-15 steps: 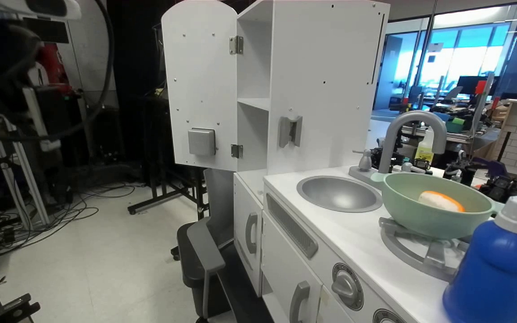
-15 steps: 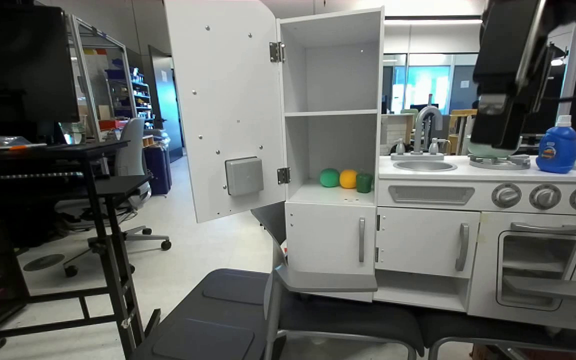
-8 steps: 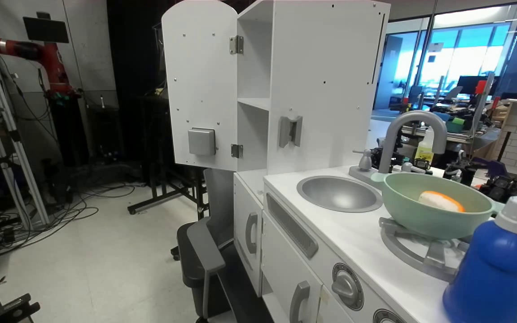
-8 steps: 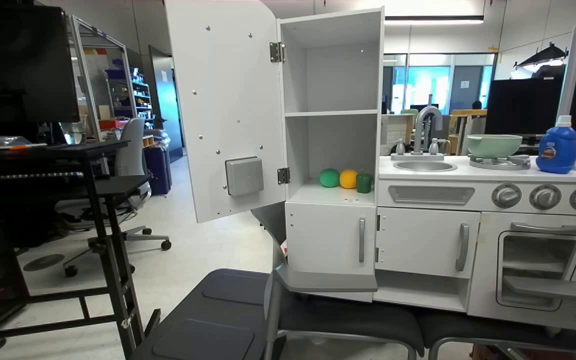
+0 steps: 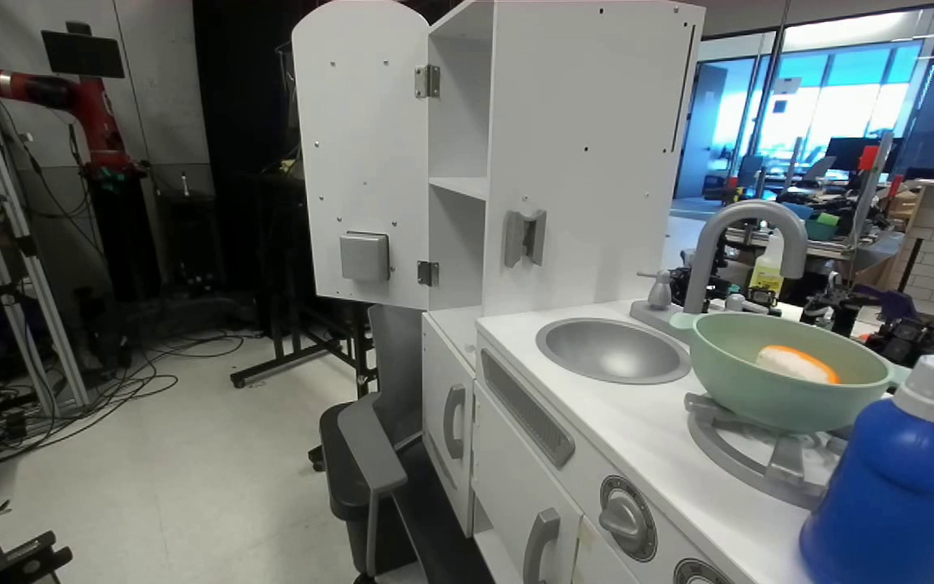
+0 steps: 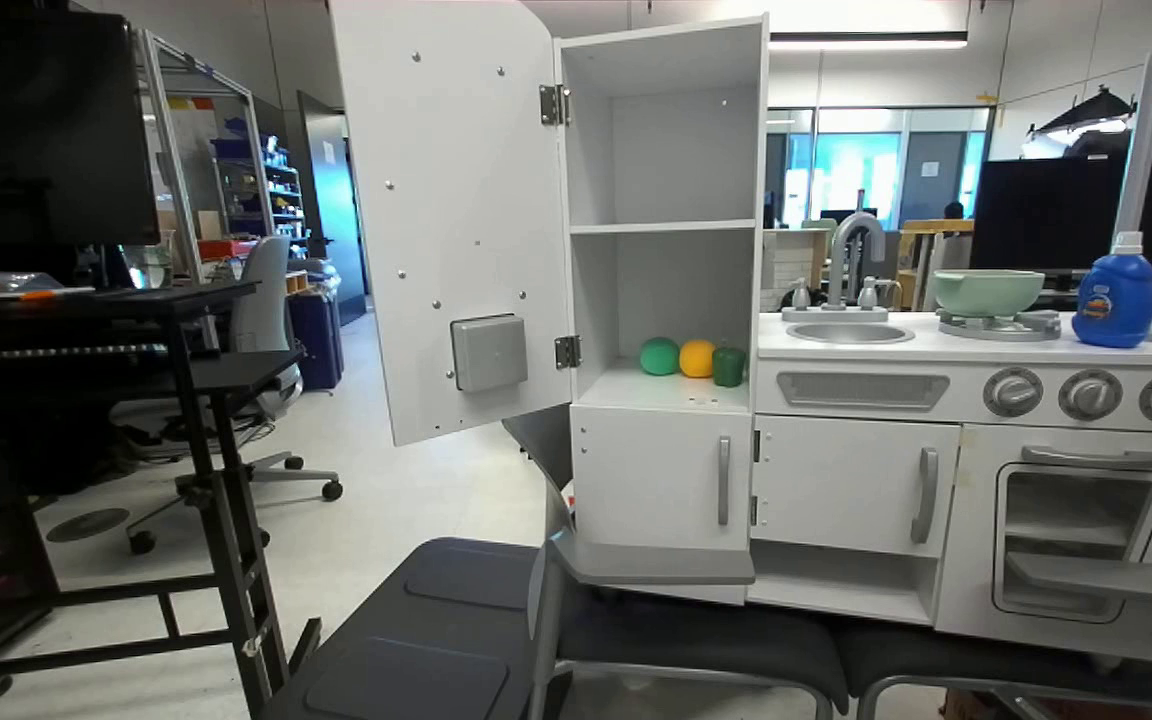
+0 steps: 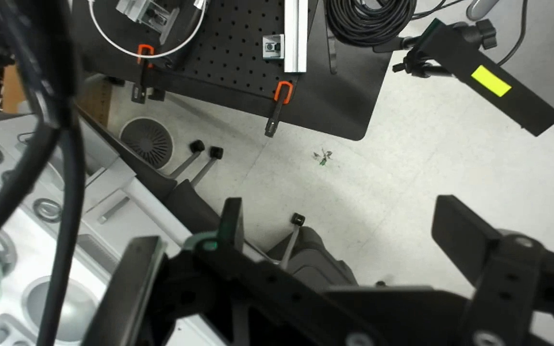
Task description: Pick up the black bottle and the orange object and put them in the cabinet
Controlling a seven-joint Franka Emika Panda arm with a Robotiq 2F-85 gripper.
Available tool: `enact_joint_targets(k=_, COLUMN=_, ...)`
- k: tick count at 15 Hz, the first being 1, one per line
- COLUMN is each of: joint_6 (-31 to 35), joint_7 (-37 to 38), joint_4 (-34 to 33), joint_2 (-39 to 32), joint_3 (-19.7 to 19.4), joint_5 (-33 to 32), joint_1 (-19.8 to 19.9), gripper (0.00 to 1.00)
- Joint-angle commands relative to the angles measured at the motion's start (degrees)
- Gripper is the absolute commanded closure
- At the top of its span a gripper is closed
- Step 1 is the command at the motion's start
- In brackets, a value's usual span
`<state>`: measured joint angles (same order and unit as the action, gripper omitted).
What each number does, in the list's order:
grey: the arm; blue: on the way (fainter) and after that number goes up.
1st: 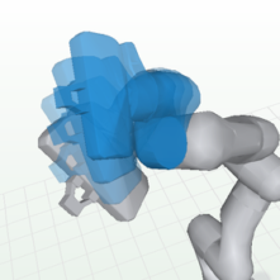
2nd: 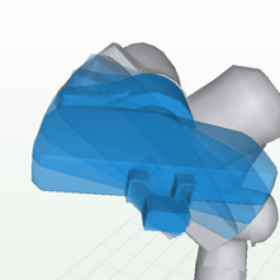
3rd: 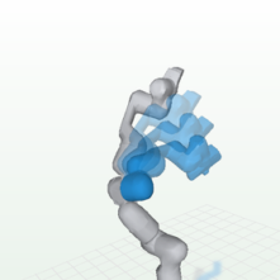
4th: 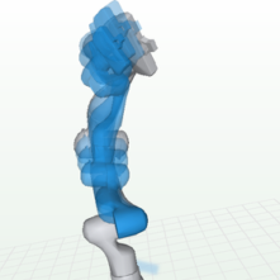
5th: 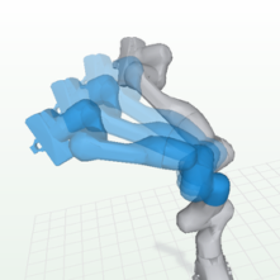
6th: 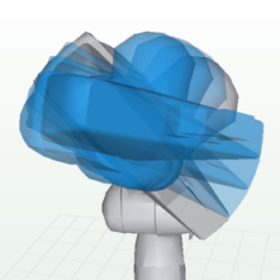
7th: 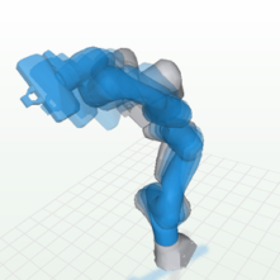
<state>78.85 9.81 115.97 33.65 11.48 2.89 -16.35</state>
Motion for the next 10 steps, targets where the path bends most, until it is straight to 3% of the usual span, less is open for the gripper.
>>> enact_joint_targets(k=1, joint_6=-2.1, joint_7=2.4, joint_4=-0.7, joint_2=1.8, joint_3=1.3, joint_5=-3.0, joint_1=5.2, gripper=0.0)
enact_joint_targets(k=6, joint_6=-0.9, joint_7=1.1, joint_4=2.0, joint_2=1.8, joint_3=-0.3, joint_5=-6.8, joint_1=9.0, gripper=0.0)
enact_joint_targets(k=10, joint_6=-1.1, joint_7=1.4, joint_4=2.0, joint_2=1.4, joint_3=0.1, joint_5=-6.1, joint_1=9.3, gripper=0.0)
